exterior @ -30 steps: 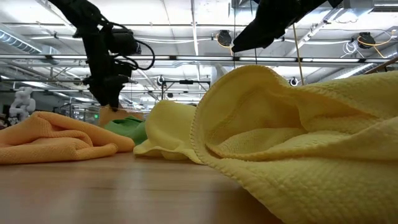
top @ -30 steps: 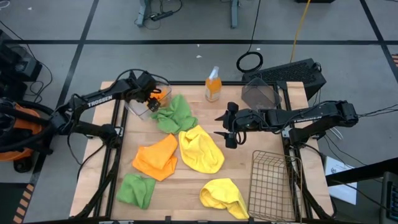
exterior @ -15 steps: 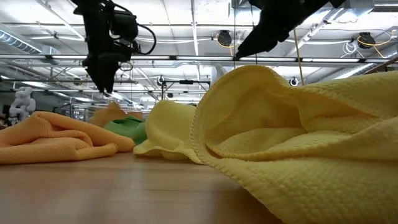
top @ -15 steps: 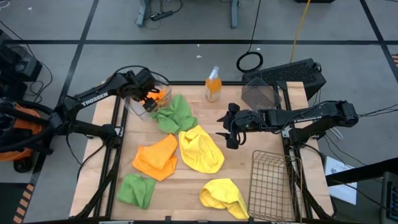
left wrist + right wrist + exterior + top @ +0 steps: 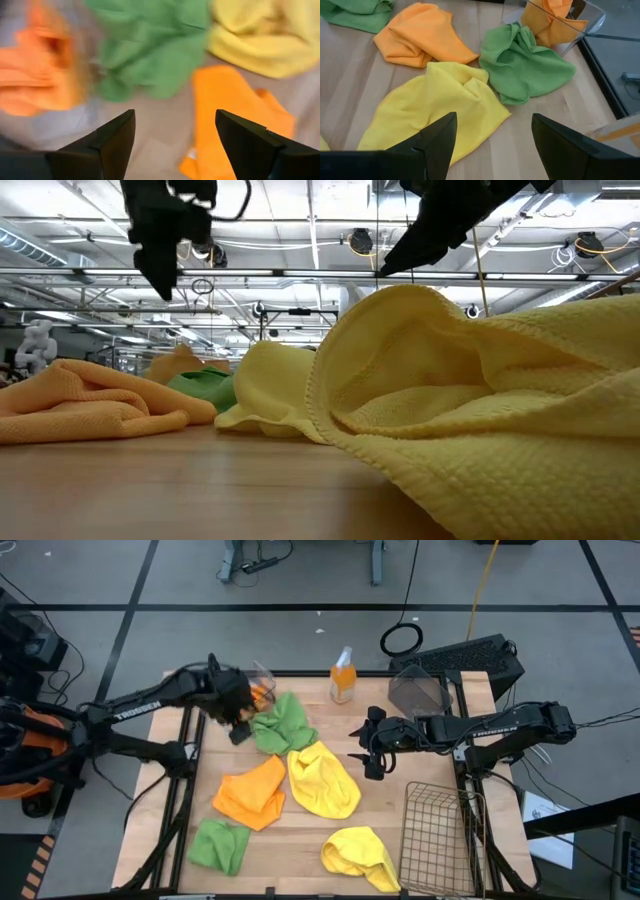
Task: Sort microfiber towel by color & place in baskets
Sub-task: Put the orange microfiber cloth into the transparent bin
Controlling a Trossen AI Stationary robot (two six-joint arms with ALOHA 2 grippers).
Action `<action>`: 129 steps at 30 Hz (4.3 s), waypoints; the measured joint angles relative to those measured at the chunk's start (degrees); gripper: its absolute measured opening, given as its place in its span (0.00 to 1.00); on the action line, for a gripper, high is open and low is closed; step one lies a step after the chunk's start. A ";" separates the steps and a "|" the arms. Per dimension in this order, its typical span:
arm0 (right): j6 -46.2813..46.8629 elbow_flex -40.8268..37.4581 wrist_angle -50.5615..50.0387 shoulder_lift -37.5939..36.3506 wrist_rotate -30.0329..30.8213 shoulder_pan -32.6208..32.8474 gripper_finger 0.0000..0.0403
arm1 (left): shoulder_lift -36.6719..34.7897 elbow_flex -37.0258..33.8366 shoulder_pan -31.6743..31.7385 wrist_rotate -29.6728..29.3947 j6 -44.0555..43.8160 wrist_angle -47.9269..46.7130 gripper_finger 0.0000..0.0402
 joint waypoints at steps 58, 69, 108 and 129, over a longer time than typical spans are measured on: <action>3.65 -0.02 3.46 1.93 0.35 8.96 0.62 | 32.26 -10.72 -59.39 -18.69 -38.22 30.10 0.89; 4.10 -0.02 4.00 1.96 0.33 8.96 0.62 | 32.60 -10.68 -58.29 -17.57 -37.50 30.15 0.11; -43.03 2.34 84.12 34.79 13.99 21.66 0.91 | 6.29 -7.96 -60.15 -51.43 -6.02 61.97 0.07; -23.78 10.56 67.46 35.90 5.42 14.07 0.72 | 7.11 -7.96 -58.35 -42.06 3.51 68.23 0.07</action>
